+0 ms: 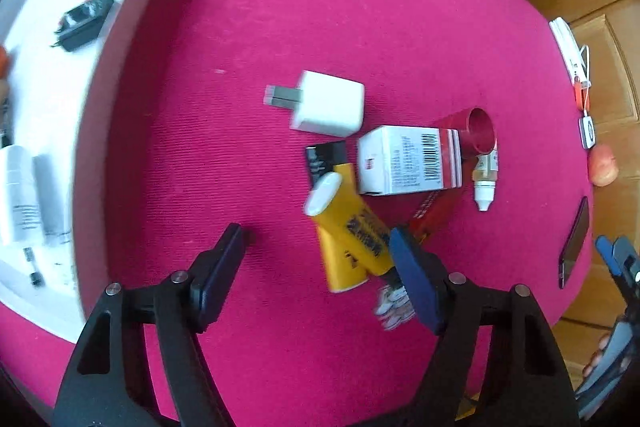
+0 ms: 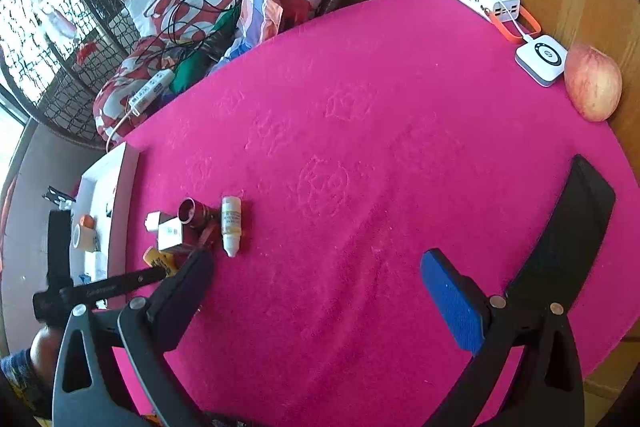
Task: Organize rigid objects
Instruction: 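Move the left tool to the yellow lighter while the right tool approaches the dropper bottle, then grasp the yellow lighter with the left tool while the right tool grasps the dropper bottle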
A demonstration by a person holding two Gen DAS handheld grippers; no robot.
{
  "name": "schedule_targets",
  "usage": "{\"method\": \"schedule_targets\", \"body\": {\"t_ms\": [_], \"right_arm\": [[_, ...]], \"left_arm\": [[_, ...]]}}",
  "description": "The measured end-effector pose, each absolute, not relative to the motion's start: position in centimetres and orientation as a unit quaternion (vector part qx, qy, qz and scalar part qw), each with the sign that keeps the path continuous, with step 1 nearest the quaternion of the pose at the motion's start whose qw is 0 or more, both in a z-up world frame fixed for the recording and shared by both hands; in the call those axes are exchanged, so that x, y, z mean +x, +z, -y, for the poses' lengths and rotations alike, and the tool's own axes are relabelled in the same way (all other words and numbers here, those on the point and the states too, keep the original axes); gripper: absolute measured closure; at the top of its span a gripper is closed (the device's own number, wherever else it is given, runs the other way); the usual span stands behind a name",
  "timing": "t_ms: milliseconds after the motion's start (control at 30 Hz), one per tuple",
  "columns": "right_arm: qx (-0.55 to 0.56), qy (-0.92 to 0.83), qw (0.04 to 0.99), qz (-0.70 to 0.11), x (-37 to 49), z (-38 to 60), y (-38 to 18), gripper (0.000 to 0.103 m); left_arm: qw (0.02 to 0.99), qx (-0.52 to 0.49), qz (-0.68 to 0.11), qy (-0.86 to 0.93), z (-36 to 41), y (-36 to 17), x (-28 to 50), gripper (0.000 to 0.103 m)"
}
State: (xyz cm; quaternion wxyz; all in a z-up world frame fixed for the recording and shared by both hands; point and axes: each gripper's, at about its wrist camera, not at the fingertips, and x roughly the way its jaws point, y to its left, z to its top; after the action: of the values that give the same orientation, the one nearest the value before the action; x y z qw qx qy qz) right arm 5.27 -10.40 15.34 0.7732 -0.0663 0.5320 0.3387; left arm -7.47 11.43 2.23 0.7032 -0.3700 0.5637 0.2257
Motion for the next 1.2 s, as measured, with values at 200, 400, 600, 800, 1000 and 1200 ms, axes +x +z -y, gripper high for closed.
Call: {"method": "schedule_targets", "body": {"t_ms": [200, 400, 600, 800, 1000, 1200], "right_arm": [[-0.058, 0.322, 0.773, -0.543, 5.8, 11.4, 14.9, 0.0], [-0.053, 0.325, 0.77, -0.547, 5.8, 11.2, 14.7, 0.0], [-0.06, 0.328, 0.766, -0.549, 5.7, 10.9, 14.5, 0.0], [-0.054, 0.32, 0.765, -0.556, 6.1, 11.5, 14.2, 0.0], [-0.071, 0.326, 0.762, -0.556, 5.6, 11.4, 14.3, 0.0], [-0.081, 0.335, 0.76, -0.551, 5.6, 11.1, 14.5, 0.0]], "left_arm": [[0.777, -0.33, -0.526, 0.105, -6.6, 5.7, -4.4, 0.033], [0.762, -0.392, -0.501, 0.123, -10.4, 4.4, -6.8, 0.033], [0.73, -0.356, -0.539, 0.223, -12.0, 2.6, -8.8, 0.033], [0.732, -0.293, -0.557, 0.26, -12.1, 2.2, -7.8, 0.032], [0.738, -0.216, -0.588, 0.252, -10.6, 1.7, -4.8, 0.032], [0.742, -0.199, -0.592, 0.243, -9.7, 1.6, -3.5, 0.066]]}}
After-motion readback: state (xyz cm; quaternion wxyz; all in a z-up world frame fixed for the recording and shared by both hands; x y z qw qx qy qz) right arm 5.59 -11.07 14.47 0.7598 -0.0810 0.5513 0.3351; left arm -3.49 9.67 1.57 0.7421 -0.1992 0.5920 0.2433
